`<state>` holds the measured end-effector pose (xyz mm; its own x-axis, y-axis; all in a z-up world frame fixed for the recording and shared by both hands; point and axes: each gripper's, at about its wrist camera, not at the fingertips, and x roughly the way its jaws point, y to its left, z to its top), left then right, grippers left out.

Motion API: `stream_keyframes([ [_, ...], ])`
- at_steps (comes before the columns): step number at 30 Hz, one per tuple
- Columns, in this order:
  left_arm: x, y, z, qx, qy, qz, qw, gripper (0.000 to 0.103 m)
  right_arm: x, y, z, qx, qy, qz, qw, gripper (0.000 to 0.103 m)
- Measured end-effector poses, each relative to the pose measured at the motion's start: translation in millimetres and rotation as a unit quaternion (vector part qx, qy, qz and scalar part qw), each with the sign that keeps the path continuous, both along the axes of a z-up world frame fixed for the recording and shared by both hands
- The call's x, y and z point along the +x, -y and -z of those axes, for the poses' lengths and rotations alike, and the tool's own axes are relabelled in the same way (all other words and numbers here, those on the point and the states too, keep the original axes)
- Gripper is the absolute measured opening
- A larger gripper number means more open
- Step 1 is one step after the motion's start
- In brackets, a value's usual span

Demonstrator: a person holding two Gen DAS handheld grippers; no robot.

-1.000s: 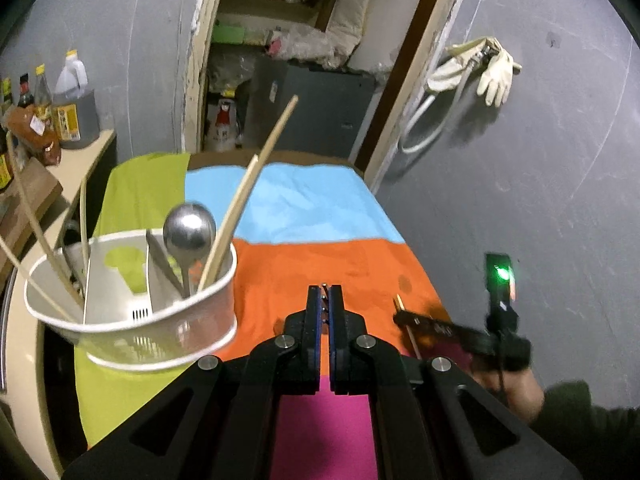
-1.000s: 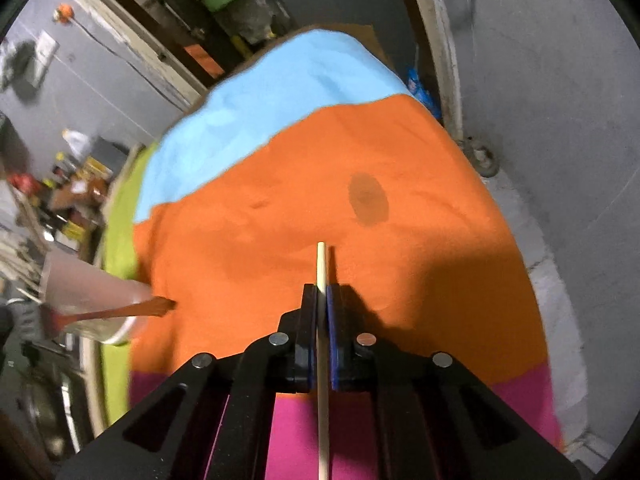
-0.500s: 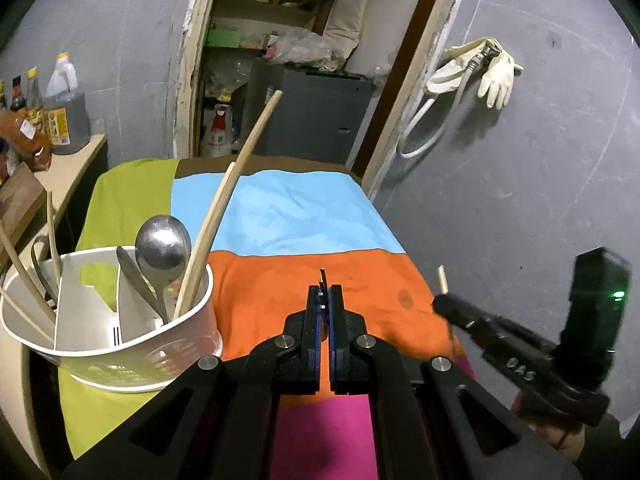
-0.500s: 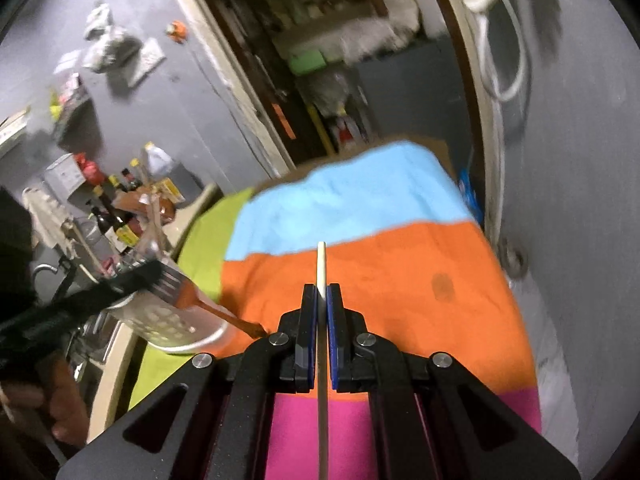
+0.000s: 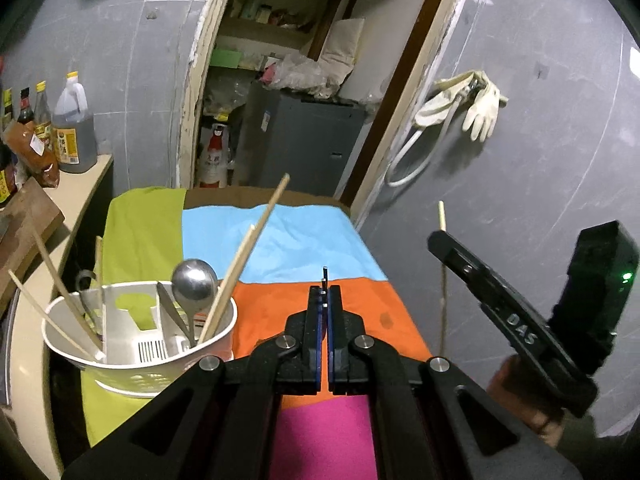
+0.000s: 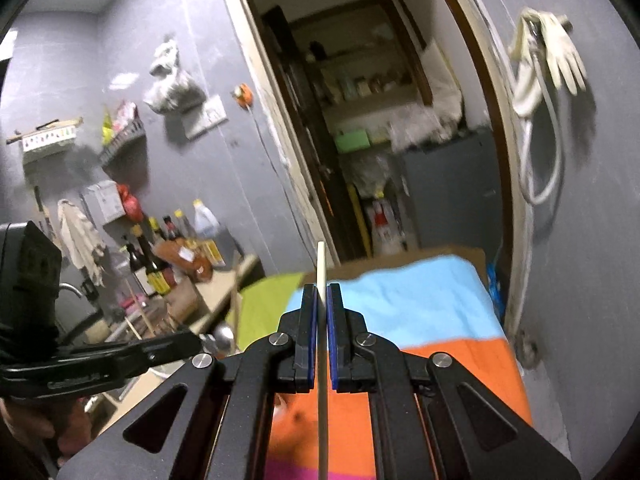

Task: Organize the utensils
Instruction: 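Lift the fork with the left tool while the right tool lifts the chopstick toward the caddy, then lower the fork into the caddy with the left tool while the right tool drops the chopstick in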

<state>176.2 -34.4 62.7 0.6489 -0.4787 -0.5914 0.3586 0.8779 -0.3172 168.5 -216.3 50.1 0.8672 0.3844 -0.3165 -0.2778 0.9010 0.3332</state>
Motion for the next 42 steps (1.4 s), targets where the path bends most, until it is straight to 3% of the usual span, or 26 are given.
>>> stream_keyframes([
  [9, -10, -41, -46, -0.027, -0.014, -0.008, 0.9995, 0.0, 7, -34, -35, 0.012, 0.068, -0.032, 0.997, 0.003],
  [14, -23, -62, -74, -0.024, 0.017, -0.019, 0.9994, 0.0, 10, -58, -46, 0.017, 0.088, -0.047, 0.995, 0.003],
  [19, -25, -90, -92, -0.045, 0.042, -0.045, 0.9971, 0.0, 19, -73, -59, 0.04, 0.106, -0.059, 0.992, 0.003],
  [28, -5, -139, -85, -0.061, 0.019, -0.113, 0.9916, 0.0, 52, -96, -62, 0.079, 0.13, -0.051, 0.987, 0.003],
  [35, 1, -154, -67, -0.052, -0.008, -0.129, 0.9903, 0.0, 67, -124, -46, 0.059, 0.134, -0.042, 0.988, 0.003],
  [42, 10, -160, -44, -0.042, -0.028, -0.136, 0.9895, 0.0, 77, -142, -20, 0.038, 0.108, -0.041, 0.993, 0.003],
])
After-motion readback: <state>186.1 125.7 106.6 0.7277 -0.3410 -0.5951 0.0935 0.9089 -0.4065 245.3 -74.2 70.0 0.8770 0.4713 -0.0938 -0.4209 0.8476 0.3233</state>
